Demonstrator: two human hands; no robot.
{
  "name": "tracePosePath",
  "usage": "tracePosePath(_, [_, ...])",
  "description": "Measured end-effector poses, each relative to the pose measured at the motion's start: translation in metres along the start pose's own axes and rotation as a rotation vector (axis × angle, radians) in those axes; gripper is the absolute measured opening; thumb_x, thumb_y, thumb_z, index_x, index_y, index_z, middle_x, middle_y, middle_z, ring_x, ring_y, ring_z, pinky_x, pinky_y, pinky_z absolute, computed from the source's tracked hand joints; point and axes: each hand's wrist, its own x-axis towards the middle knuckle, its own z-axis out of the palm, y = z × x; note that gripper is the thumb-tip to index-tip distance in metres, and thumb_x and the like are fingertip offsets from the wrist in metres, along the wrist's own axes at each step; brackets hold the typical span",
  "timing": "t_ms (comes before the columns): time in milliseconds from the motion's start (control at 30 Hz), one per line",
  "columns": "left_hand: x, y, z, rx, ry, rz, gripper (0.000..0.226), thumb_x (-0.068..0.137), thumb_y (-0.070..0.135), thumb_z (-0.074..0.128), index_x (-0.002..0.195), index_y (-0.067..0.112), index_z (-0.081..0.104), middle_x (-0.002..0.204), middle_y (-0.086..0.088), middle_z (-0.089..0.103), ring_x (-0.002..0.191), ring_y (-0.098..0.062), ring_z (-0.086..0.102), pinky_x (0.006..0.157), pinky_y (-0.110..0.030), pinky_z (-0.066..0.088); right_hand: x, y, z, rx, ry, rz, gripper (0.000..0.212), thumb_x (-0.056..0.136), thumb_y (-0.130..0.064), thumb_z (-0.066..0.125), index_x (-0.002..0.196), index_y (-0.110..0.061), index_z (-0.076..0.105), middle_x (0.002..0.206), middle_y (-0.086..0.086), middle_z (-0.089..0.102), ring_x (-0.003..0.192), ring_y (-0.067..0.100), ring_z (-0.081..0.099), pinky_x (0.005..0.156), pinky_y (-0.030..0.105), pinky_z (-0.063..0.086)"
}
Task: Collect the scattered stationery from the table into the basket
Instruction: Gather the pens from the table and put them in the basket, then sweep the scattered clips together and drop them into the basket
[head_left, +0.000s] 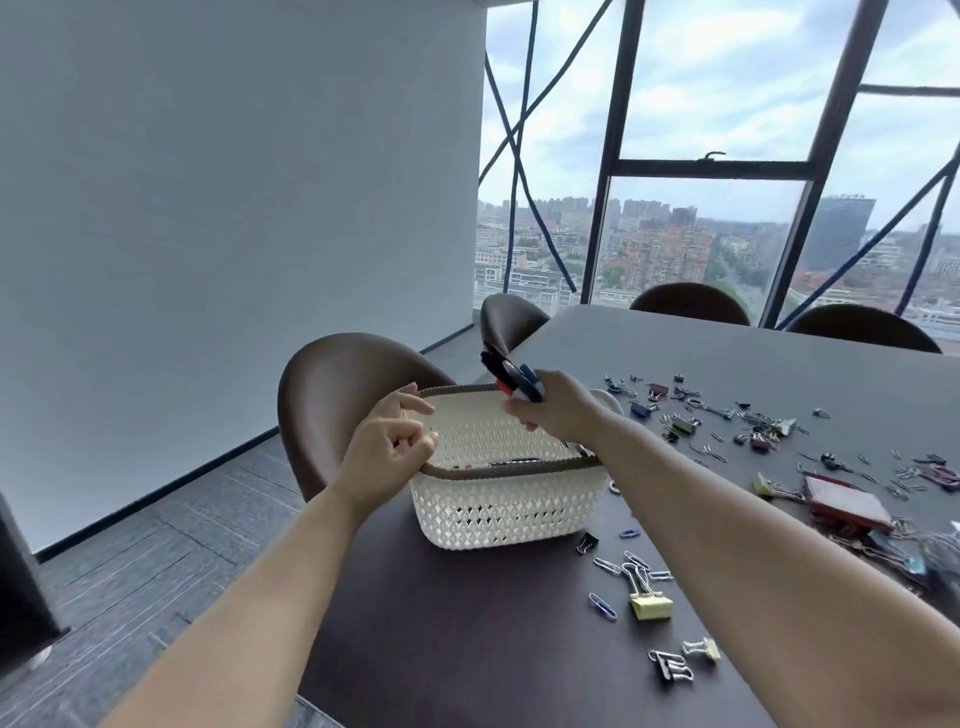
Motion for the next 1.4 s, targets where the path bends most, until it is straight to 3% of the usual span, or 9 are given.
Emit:
tracePosePath(233, [0.006,0.001,0.0,0.051,-0.024,0.013,0.033,0.076,0.017,0.056,0.048,0.021,0.04,0.119,0.003,0.053,0.131,-0.007,0.031,0.099,-0.017,0.024,-0.003,0.004,0.003,-0.165,-0.145,0.059,0.036,0.079,-0.044,0.069,0.094,-0.013,0.057,0.078,-0.005,0.054,0.073,0.013,0.05,0.062,0.022,0.036])
tracePosePath(467, [0.003,0.001,-0.004,0.209,0.013,-0.034,0.021,0.072,0.037,0.039,0.065,0.022,0.052,0.131,0.002,0.048,0.114,-0.017,0.05,0.092,-0.03,0.039,-0.009,0.003,-0.001,-0.305,-0.167,0.121,0.037,0.091,-0.053,0.032,0.108,-0.022,0.043,0.118,0.005,0.053,0.105,0.025,0.049,0.094,0.04,0.037])
tracePosePath(667, [-0.004,0.012,-0.009,0.299,0.134,-0.07,0.046,0.078,0.035,0.034,0.088,0.0,0.063,0.132,-0.008,0.048,0.097,-0.018,0.052,0.085,-0.024,0.035,-0.031,0.005,-0.008,-0.228,0.078,-0.031,0.015,0.091,-0.019,0.043,0.097,-0.019,0.057,0.096,0.001,0.062,0.09,0.022,0.056,0.078,0.03,0.042])
tracePosePath(800, [-0.011,0.022,-0.007,0.344,0.145,-0.043,0.053,0.076,0.049,0.033,0.101,0.009,0.058,0.135,-0.01,0.047,0.124,-0.024,0.043,0.103,-0.037,0.031,-0.055,0.014,-0.014,-0.138,0.236,-0.072,0.014,0.088,-0.015,0.048,0.085,-0.025,0.057,0.081,-0.004,0.063,0.072,0.019,0.059,0.068,0.033,0.05])
tracePosePath(1000, [-0.026,0.078,0.031,0.439,0.293,0.313,0.032,0.08,0.029,0.04,0.089,0.008,0.061,0.098,-0.008,0.063,0.096,-0.024,0.054,0.085,-0.029,0.032,-0.103,0.036,-0.03,-0.132,0.368,-0.03,0.015,0.087,-0.014,0.053,0.083,-0.028,0.054,0.073,-0.016,0.057,0.062,0.003,0.053,0.064,0.027,0.046])
tracePosePath(1133, [-0.053,0.099,0.093,0.373,-0.056,0.302,0.031,0.087,0.029,0.044,0.107,0.012,0.061,0.115,-0.004,0.061,0.11,-0.023,0.054,0.088,-0.032,0.042,-0.154,0.067,-0.034,-0.179,0.307,0.139,0.01,0.089,-0.017,0.053,0.095,-0.024,0.058,0.08,-0.011,0.057,0.071,0.013,0.055,0.074,0.031,0.049])
tracePosePath(1233, [-0.074,0.087,0.136,0.464,-0.53,0.099,0.054,0.095,0.038,0.043,0.143,0.018,0.03,0.154,-0.004,0.019,0.143,-0.019,0.013,0.115,-0.035,0.012,-0.197,0.086,-0.026,-0.249,0.168,0.225,0.029,0.091,-0.029,0.053,0.119,-0.023,0.056,0.114,-0.003,0.058,0.108,0.017,0.053,0.096,0.031,0.042])
tracePosePath(1300, [-0.081,0.079,0.151,0.554,-0.695,-0.027,0.067,0.093,0.054,0.035,0.149,0.026,0.009,0.157,-0.003,-0.007,0.143,-0.021,-0.014,0.115,-0.042,-0.005,-0.223,0.095,-0.021,-0.349,0.125,0.281,0.042,0.091,-0.04,0.049,0.132,-0.027,0.047,0.137,-0.003,0.047,0.129,0.018,0.039,0.108,0.036,0.032])
tracePosePath(1400, [-0.081,0.082,0.164,0.603,-0.81,-0.04,0.081,0.082,0.072,0.035,0.147,0.037,0.002,0.157,-0.002,-0.012,0.143,-0.026,-0.016,0.114,-0.048,-0.007,-0.253,0.111,-0.023,-0.425,0.174,0.42,0.053,0.092,-0.051,0.041,0.141,-0.032,0.033,0.153,-0.006,0.026,0.143,0.017,0.015,0.116,0.044,0.015])
